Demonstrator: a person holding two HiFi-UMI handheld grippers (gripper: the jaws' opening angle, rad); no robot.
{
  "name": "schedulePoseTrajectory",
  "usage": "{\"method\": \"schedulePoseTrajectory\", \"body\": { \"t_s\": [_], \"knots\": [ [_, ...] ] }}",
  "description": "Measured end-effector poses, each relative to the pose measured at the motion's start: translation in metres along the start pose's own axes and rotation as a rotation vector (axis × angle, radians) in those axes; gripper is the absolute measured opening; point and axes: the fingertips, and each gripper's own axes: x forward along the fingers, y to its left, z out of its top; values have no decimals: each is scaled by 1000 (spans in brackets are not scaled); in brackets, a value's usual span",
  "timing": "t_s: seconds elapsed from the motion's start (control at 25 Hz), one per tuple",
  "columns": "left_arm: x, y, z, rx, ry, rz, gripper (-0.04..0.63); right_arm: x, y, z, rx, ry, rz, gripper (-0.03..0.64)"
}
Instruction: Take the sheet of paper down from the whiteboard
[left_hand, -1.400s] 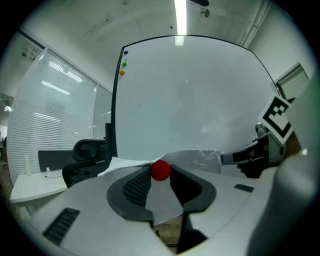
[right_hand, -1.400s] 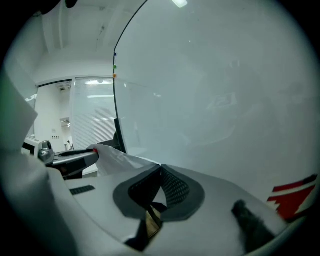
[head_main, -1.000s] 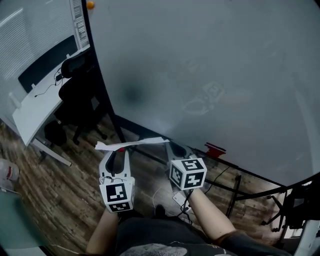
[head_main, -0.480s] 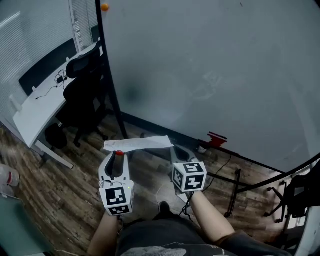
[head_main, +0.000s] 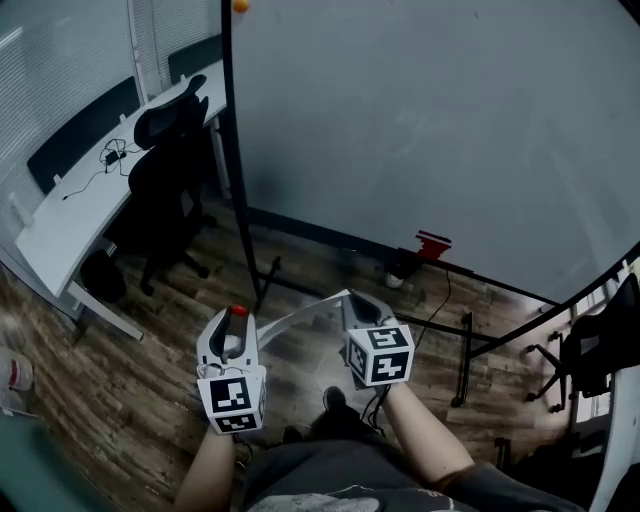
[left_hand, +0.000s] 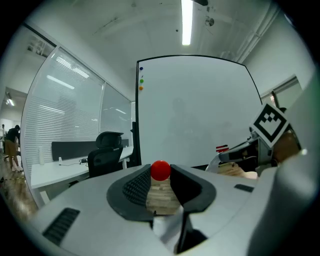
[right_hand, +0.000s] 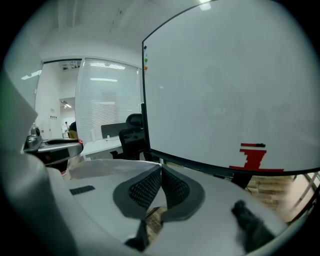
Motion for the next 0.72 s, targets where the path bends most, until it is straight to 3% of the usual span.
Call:
{"method": "schedulePoseTrajectory", "body": {
  "t_s": [0.28, 0.72],
  "knots": [
    [-17, 0, -9, -5, -10, -65, 126, -33, 5, -19, 29, 12, -74, 21],
    [-30, 1, -6, -17, -22, -69, 126, -39, 13, -12, 11, -15, -64, 21]
  ]
}}
